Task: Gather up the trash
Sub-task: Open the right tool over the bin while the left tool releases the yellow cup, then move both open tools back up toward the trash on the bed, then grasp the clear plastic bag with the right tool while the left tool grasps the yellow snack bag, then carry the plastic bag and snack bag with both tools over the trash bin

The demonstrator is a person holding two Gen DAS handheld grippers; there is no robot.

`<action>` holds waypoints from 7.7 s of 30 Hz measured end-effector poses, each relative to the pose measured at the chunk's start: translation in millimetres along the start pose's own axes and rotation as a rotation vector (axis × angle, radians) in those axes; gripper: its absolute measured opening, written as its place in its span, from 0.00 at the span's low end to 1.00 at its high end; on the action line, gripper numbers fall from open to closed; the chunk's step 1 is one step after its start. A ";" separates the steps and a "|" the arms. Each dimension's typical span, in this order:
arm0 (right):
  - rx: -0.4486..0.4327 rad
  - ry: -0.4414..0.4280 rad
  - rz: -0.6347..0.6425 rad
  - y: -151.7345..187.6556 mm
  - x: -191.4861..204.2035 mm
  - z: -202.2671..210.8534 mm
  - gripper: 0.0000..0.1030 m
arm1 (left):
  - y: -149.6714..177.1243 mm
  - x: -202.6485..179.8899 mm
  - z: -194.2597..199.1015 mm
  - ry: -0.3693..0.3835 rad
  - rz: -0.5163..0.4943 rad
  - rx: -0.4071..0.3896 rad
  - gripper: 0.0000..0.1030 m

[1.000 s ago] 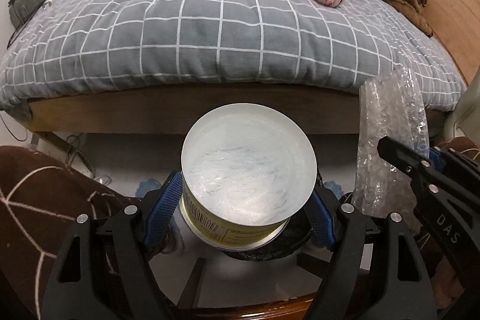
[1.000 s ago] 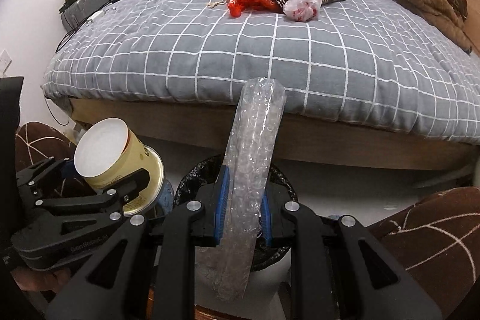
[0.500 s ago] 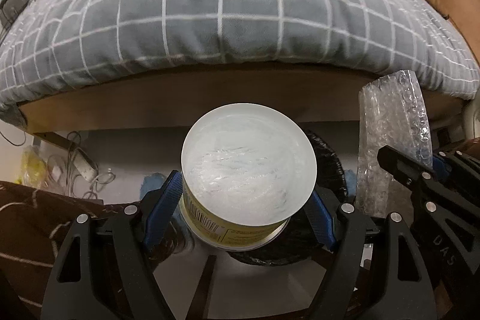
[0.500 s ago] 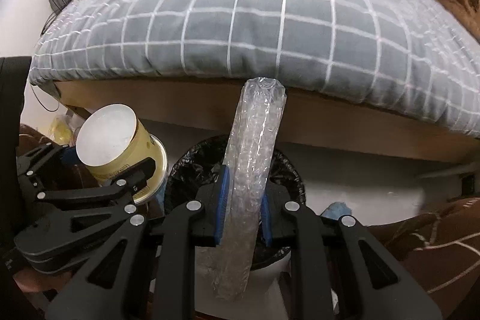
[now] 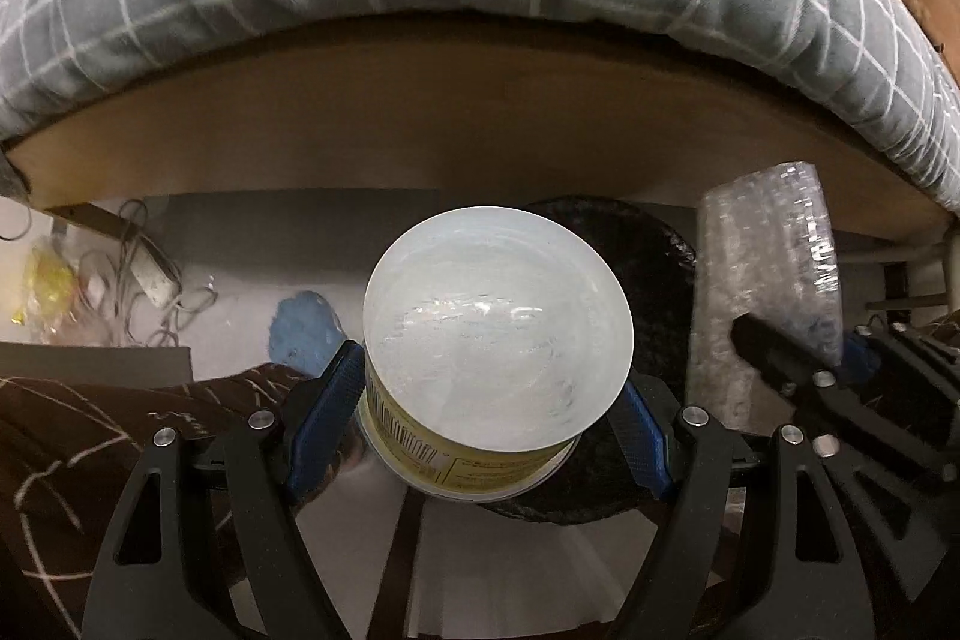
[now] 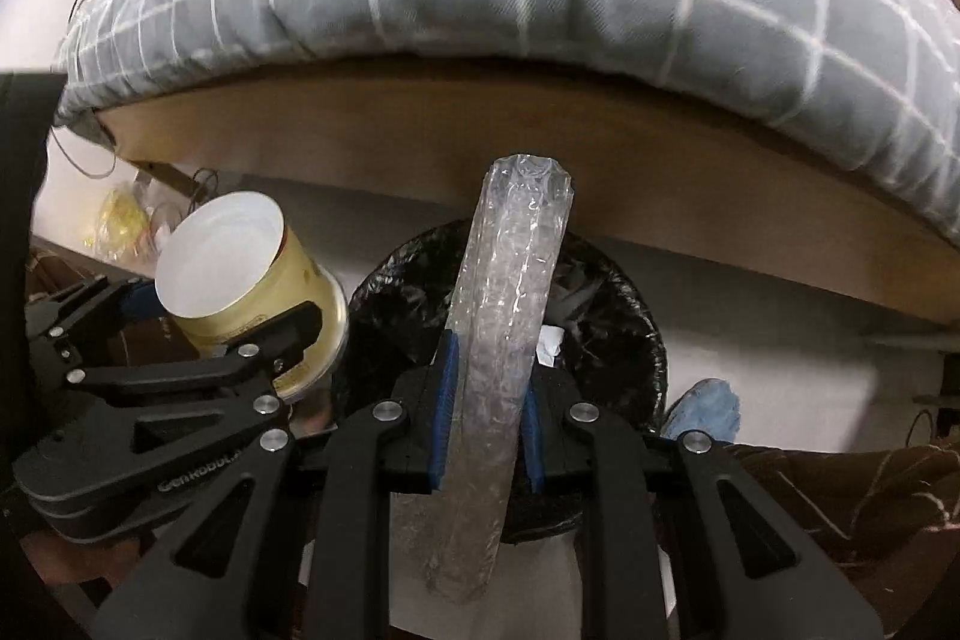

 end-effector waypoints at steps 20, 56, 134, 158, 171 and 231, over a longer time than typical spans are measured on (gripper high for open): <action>0.070 0.048 -0.022 0.5 0.8 -38.8 0.60 | 2.6 18.9 -9.0 -0.040 0.045 0.034 0.73; 0.014 0.231 -0.313 33.2 -149.5 -9.3 0.93 | 4.1 -78.8 -45.8 -0.003 -0.142 0.097 0.74; -0.505 0.272 -0.242 -169.8 -167.8 158.1 0.93 | -242.4 -49.8 157.0 -0.055 -0.114 -0.450 0.94; -0.479 0.098 -0.210 -241.3 -158.9 69.9 0.84 | -433.3 -4.9 46.8 -0.043 -0.029 -0.364 0.94; -0.403 0.073 -0.174 -243.5 -152.6 46.1 0.46 | -429.0 -5.9 32.5 -0.079 -0.053 -0.363 0.73; -0.487 0.110 -0.210 -207.4 -145.2 111.1 0.43 | -265.2 -43.5 155.3 0.006 -0.127 -0.500 0.57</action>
Point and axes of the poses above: each gripper's, at about its wrist camera, not at the fingertips, and z roughly against the way its jaws point, x to its left, y to its underside, the point moved 5 cm from there along -z, roughly the way its jaws point, and after that the axes turned 14 degrees about y, right-handed, at the moved point
